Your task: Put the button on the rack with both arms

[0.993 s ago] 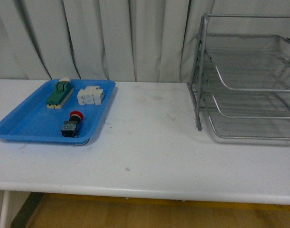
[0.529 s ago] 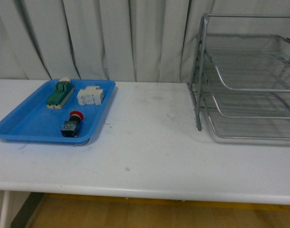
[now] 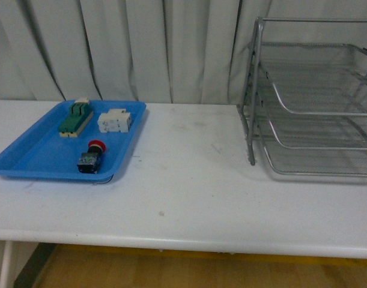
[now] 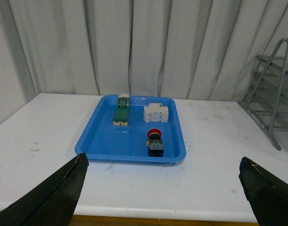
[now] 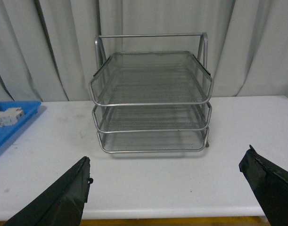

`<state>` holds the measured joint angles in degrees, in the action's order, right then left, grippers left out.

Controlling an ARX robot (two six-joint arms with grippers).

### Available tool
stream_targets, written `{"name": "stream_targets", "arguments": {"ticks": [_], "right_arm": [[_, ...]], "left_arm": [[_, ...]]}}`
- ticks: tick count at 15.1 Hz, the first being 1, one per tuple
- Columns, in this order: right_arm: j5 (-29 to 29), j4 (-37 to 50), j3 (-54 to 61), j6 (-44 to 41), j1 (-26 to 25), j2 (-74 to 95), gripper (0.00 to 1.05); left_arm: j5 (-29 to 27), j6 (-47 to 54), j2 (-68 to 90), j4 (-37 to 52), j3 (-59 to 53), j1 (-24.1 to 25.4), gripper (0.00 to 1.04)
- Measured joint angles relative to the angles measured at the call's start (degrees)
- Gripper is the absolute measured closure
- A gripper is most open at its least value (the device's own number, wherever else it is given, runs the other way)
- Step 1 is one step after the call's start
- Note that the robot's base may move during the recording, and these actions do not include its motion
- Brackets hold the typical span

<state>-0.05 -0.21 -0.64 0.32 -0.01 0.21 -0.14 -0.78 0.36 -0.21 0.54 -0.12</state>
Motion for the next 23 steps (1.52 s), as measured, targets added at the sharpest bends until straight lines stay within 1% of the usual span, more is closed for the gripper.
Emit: {"name": "stream_targets", "arguments": {"ticks": [12, 13, 15, 16, 17, 19, 20, 21, 22, 23], "right_arm": [[-0.02, 0.00, 0.00, 0.00, 0.00, 0.00, 0.06], [-0.02, 0.00, 0.00, 0.00, 0.00, 0.00, 0.11], [-0.02, 0.00, 0.00, 0.00, 0.00, 0.00, 0.37], [0.00, 0.00, 0.00, -0.17, 0.00, 0.00, 0.31], [-0.02, 0.00, 0.00, -0.17, 0.00, 0.00, 0.22], [-0.02, 0.00, 0.00, -0.17, 0.00, 0.00, 0.04], [-0.02, 0.00, 0.00, -0.20, 0.00, 0.00, 0.08], [-0.02, 0.00, 0.00, -0.20, 0.00, 0.00, 0.06], [-2.89, -7.69, -2.99, 3.08, -1.20, 4.92, 0.06], [-4.55, -5.38, -5.49, 6.25, -2.86, 13.49, 0.06]], "left_arm": [[0.00, 0.00, 0.00, 0.00, 0.00, 0.00, 0.07], [0.00, 0.09, 0.00, 0.00, 0.00, 0.00, 0.11], [0.00, 0.09, 0.00, 0.00, 0.00, 0.00, 0.37], [0.00, 0.09, 0.00, 0.00, 0.00, 0.00, 0.49], [0.00, -0.02, 0.00, 0.00, 0.00, 0.00, 0.49], [0.00, -0.02, 0.00, 0.00, 0.00, 0.00, 0.29], [0.00, -0.02, 0.00, 0.00, 0.00, 0.00, 0.17], [0.00, 0.09, 0.00, 0.00, 0.00, 0.00, 0.05], [-0.02, 0.09, 0.00, -0.02, 0.00, 0.00, 0.08], [0.15, 0.15, 0.00, 0.00, 0.00, 0.00, 0.07]]}}
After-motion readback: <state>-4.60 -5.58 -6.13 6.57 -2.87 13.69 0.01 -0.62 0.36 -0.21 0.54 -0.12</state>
